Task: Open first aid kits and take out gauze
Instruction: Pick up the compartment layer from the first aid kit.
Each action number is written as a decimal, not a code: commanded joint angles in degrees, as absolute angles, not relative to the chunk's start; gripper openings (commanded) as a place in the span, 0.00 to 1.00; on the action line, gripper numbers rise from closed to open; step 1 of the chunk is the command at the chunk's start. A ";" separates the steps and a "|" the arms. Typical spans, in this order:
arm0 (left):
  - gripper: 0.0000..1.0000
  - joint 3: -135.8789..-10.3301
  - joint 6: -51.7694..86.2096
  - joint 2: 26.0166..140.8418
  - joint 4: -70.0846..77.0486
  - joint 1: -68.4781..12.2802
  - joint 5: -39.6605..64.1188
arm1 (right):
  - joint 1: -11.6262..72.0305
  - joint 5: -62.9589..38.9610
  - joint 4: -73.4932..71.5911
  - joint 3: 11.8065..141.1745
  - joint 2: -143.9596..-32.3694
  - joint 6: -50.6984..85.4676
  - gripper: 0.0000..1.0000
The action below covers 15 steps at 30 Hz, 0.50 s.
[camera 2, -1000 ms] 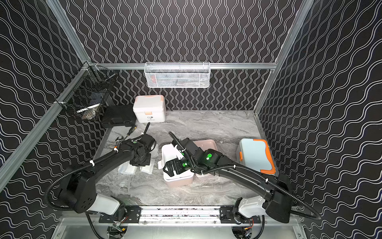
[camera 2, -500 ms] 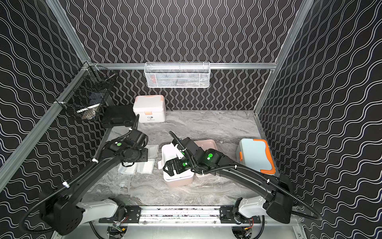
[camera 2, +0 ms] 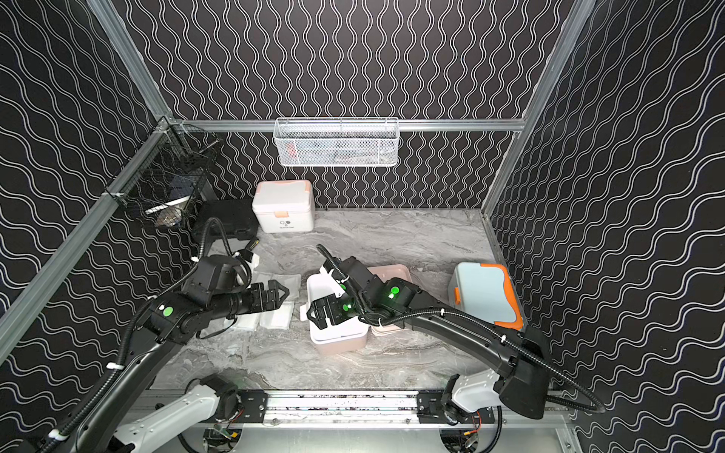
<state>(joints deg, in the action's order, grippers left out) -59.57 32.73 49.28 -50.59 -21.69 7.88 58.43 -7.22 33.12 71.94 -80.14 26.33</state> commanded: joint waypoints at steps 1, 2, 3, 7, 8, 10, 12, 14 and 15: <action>0.99 -56.08 36.03 45.57 -44.64 -21.61 12.39 | 58.45 -2.45 36.50 74.54 -81.81 25.67 1.00; 0.99 -54.69 36.80 44.38 -43.22 -21.57 12.96 | 58.36 -1.25 37.63 75.52 -82.57 25.53 1.00; 0.99 -53.45 37.38 43.54 -42.01 -21.61 13.49 | 58.32 -0.66 38.56 76.23 -83.21 25.42 1.00; 0.99 -49.94 39.02 41.79 -38.81 -21.62 15.21 | 57.67 2.16 42.48 79.65 -86.67 25.49 1.00; 0.99 -49.15 39.34 41.36 -37.95 -21.59 15.80 | 57.57 2.95 43.25 80.45 -87.50 25.57 1.00; 0.99 -47.58 39.80 40.24 -36.51 -21.54 16.42 | 57.32 4.42 44.48 82.08 -89.27 25.84 1.00; 0.99 -46.19 40.14 39.46 -35.64 -21.62 16.85 | 56.75 5.29 45.30 83.66 -90.92 26.09 1.00; 0.99 -45.21 40.34 39.04 -35.42 -21.61 17.22 | 55.90 5.18 45.70 85.02 -92.50 25.95 1.00; 0.99 -44.78 40.48 38.78 -35.55 -21.55 17.31 | 55.29 4.55 45.86 85.82 -93.43 25.63 1.00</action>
